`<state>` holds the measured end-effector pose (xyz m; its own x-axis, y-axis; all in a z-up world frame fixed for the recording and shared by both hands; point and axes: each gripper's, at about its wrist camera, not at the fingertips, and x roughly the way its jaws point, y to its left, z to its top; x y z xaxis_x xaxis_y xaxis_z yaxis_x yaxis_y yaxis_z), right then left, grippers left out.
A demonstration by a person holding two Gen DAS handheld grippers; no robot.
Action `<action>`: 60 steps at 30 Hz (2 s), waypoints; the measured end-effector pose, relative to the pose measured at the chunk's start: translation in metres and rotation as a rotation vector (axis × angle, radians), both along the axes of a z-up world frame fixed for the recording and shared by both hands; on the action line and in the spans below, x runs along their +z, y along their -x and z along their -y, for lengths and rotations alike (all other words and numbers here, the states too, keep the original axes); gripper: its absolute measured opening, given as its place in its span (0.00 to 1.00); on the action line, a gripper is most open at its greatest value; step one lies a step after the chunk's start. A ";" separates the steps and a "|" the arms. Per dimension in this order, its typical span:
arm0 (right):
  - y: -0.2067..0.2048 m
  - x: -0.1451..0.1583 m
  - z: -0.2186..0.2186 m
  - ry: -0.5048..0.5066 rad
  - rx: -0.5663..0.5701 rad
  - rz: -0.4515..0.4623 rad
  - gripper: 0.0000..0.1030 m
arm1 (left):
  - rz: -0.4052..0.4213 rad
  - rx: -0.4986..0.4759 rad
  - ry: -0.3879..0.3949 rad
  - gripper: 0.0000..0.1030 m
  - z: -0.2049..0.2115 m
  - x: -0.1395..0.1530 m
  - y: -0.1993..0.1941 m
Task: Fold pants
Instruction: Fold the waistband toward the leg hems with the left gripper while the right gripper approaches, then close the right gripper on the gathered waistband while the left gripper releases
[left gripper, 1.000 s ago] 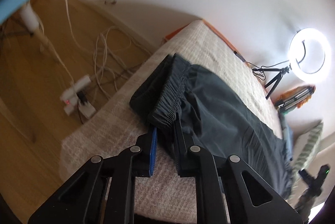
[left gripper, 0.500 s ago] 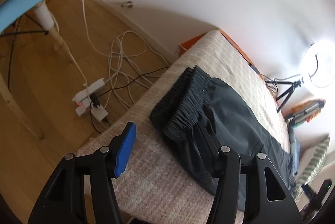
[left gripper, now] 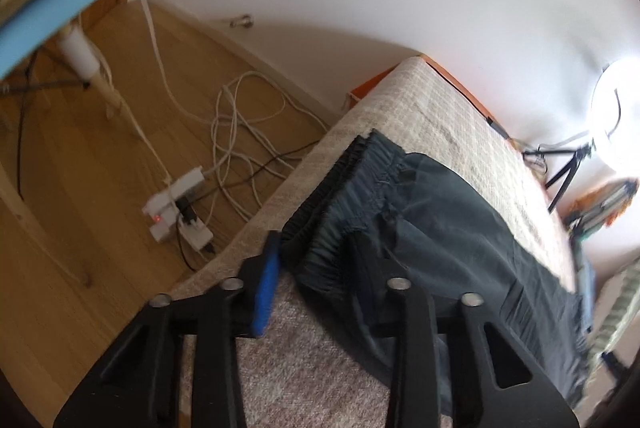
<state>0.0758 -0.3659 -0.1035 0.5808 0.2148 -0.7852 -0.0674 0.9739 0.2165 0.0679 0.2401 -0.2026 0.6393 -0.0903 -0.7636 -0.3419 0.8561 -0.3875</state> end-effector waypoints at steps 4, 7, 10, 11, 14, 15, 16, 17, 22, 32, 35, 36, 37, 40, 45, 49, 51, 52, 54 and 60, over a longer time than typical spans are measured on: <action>-0.001 -0.002 -0.005 -0.013 0.012 -0.003 0.66 | 0.022 -0.036 -0.126 0.19 0.018 0.014 -0.002; -0.004 -0.005 -0.011 -0.025 0.028 -0.011 0.66 | 0.045 -0.061 -0.146 0.17 0.025 0.024 -0.003; -0.008 -0.008 -0.022 -0.023 0.059 -0.017 0.66 | 0.079 -0.103 -0.163 0.17 0.038 0.039 -0.003; -0.009 -0.008 -0.025 -0.027 0.070 -0.018 0.66 | 0.092 -0.126 -0.180 0.17 0.046 0.045 -0.004; -0.016 -0.011 -0.036 -0.067 0.100 -0.021 0.66 | 0.141 -0.224 -0.234 0.16 0.079 0.069 -0.004; -0.019 -0.012 -0.040 -0.086 0.112 -0.024 0.66 | 0.151 -0.246 -0.241 0.16 0.087 0.074 -0.004; -0.021 -0.013 -0.043 -0.098 0.121 -0.026 0.66 | 0.167 -0.289 -0.251 0.16 0.102 0.083 -0.004; -0.024 -0.014 -0.048 -0.116 0.133 -0.028 0.66 | 0.184 -0.340 -0.268 0.16 0.121 0.091 -0.004; -0.042 -0.018 -0.073 -0.235 0.209 -0.043 0.68 | 0.223 -0.561 -0.276 0.15 0.201 0.111 -0.005; -0.073 -0.065 -0.085 -0.548 0.222 -0.183 0.73 | 0.150 -0.946 -0.301 0.15 0.356 0.054 0.022; -0.074 -0.088 -0.077 -0.607 0.178 -0.250 0.73 | 0.112 -0.988 -0.260 0.20 0.365 0.041 0.028; -0.074 -0.094 -0.075 -0.624 0.171 -0.264 0.73 | 0.108 -1.001 -0.249 0.21 0.364 0.042 0.030; -0.074 -0.100 -0.074 -0.641 0.163 -0.279 0.73 | 0.107 -1.008 -0.241 0.26 0.363 0.043 0.032; -0.075 -0.113 -0.078 -0.680 0.158 -0.310 0.73 | 0.122 -1.015 -0.190 0.43 0.348 0.058 0.040; -0.079 -0.119 -0.091 -0.701 0.168 -0.332 0.74 | 0.154 -0.965 -0.130 0.51 0.322 0.065 0.036; -0.085 -0.122 -0.096 -0.701 0.158 -0.342 0.74 | 0.110 -0.977 -0.097 0.51 0.330 0.046 0.018; -0.087 -0.123 -0.097 -0.694 0.155 -0.345 0.74 | 0.099 -1.006 -0.119 0.51 0.342 0.037 0.016; -0.089 -0.125 -0.098 -0.697 0.154 -0.350 0.74 | 0.088 -1.020 -0.129 0.51 0.348 0.032 0.015; -0.092 -0.127 -0.100 -0.698 0.154 -0.359 0.74 | 0.066 -1.040 -0.120 0.43 0.353 0.026 0.016; -0.094 -0.129 -0.103 -0.692 0.162 -0.365 0.74 | 0.064 -1.127 -0.090 0.20 0.351 0.027 0.030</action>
